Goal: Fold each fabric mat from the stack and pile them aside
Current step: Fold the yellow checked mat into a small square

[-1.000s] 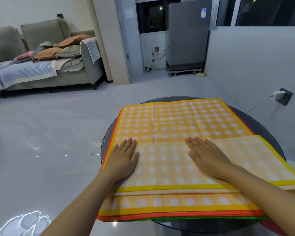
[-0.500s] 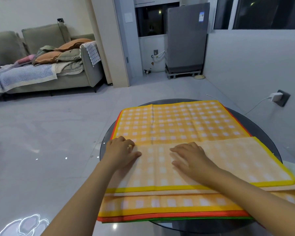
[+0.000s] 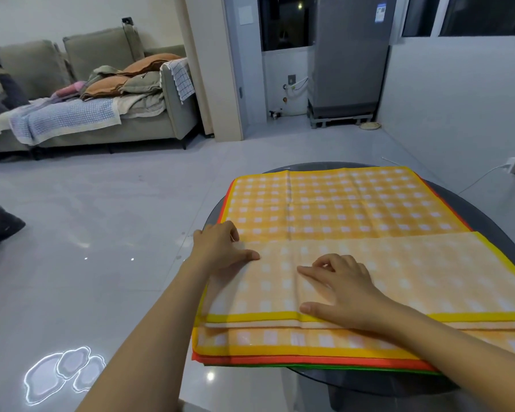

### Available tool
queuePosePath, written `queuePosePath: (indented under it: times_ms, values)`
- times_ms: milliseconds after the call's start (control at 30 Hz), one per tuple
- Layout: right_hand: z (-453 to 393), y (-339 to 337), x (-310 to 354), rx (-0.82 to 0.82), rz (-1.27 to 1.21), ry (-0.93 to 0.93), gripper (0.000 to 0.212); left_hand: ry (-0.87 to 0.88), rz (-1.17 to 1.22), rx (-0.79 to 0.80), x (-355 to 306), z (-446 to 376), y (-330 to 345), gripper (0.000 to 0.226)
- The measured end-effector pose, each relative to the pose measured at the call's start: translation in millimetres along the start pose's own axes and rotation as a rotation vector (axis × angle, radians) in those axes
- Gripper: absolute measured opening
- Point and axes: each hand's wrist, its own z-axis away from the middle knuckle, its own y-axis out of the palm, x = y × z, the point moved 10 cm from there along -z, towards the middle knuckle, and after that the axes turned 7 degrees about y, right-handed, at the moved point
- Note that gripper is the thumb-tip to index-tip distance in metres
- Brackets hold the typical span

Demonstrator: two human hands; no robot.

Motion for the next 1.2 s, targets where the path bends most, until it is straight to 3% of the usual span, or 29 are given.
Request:
queuePosePath:
  times_ms: [100, 233, 433, 667, 767, 833, 900, 1033, 1200]
  values:
    - [0, 0, 0, 0.004, 0.016, 0.014, 0.070, -0.053, 0.066, 0.005, 11, 3, -4, 0.057]
    - [1, 1, 0, 0.014, 0.053, 0.031, 0.070, -0.167, 0.374, 0.011, 30, 11, -6, 0.050]
    - [0, 4, 0, 0.059, 0.060, 0.044, 0.085, -0.294, 0.677, 0.252, 47, 35, -1, 0.027]
    - [4, -2, 4, 0.018, 0.021, 0.060, 0.071, -0.260, 1.120, 0.164, 21, 29, -32, 0.030]
    - [7, -10, -2, -0.015, -0.265, 0.096, 0.059, -0.228, 1.239, 0.125, -8, 26, -43, 0.035]
    - [10, -22, -7, -0.043, -0.570, 0.123, 0.051, -0.204, 1.328, 0.100, -31, 25, -49, 0.050]
    - [14, -42, -13, -0.105, -0.712, 0.122, 0.042, -0.168, 1.404, 0.104, -58, 24, -50, 0.059]
    - [24, -73, -33, -0.189, -1.002, 0.161, 0.030, -0.132, 1.449, 0.126, -112, 22, -40, 0.020]
    - [40, -92, -62, -0.228, -1.178, 0.225, 0.027, -0.107, 1.478, 0.158, -171, 17, -8, 0.016]
